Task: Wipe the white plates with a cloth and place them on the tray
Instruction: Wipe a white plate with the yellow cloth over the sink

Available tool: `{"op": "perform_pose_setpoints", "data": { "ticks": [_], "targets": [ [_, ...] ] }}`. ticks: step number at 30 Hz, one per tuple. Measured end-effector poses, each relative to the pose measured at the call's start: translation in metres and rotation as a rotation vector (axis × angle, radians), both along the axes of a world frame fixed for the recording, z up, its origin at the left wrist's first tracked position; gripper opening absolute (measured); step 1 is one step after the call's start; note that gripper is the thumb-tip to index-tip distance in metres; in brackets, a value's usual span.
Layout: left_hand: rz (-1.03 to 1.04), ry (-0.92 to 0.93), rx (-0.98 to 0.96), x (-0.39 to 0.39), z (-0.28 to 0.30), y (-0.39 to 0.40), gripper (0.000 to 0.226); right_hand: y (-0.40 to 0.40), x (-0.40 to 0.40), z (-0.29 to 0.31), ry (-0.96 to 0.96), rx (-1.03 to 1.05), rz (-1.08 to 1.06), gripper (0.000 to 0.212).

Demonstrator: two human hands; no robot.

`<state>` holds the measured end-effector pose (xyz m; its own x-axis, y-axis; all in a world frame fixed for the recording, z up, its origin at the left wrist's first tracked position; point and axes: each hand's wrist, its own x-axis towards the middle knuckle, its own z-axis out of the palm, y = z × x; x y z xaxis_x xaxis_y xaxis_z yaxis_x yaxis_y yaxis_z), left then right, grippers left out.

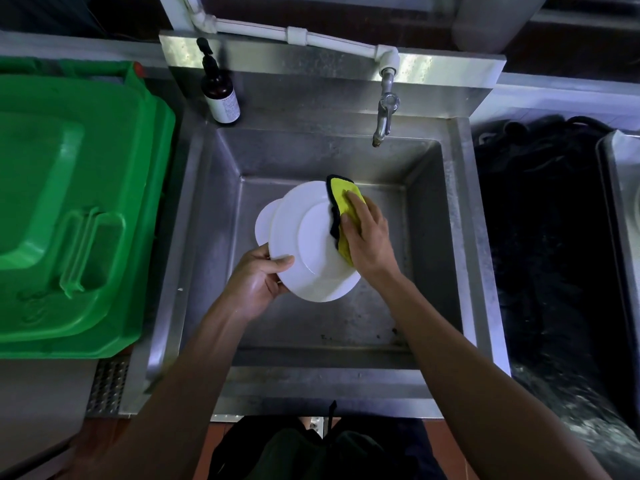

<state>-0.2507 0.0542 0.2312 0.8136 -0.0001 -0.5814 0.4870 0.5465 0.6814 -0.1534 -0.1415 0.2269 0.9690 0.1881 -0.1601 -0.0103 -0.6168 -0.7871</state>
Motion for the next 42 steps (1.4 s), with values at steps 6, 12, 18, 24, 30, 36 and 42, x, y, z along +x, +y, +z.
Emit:
{"op": "perform_pose_setpoints", "data": {
  "ticks": [6,12,18,24,30,36,42],
  "targets": [
    [-0.074,0.006,0.091,0.001,0.003,0.003,0.042,0.01,0.0,0.007,-0.07,-0.156,0.159,0.048],
    [-0.101,0.023,0.097,0.0,0.004,0.001,0.037,0.031,-0.014,0.018,-0.218,-0.27,0.351,0.045],
    [-0.096,0.009,0.102,0.002,0.006,0.005,0.027,0.045,-0.032,0.021,-0.277,-0.273,0.418,0.046],
    [-0.083,0.01,0.089,-0.002,0.007,0.007,0.024,0.046,-0.038,0.019,-0.263,-0.267,0.406,0.052],
    [-0.018,0.007,0.029,-0.007,0.007,0.013,0.043,0.037,-0.017,0.019,-0.202,-0.332,0.394,0.052],
    [0.028,-0.045,0.002,-0.005,0.01,0.025,0.036,0.024,-0.008,0.017,-0.204,-0.261,0.301,0.048],
    [0.084,-0.062,-0.012,0.005,0.021,0.032,0.039,0.02,-0.02,0.015,-0.121,-0.105,0.126,0.048]
  ]
}}
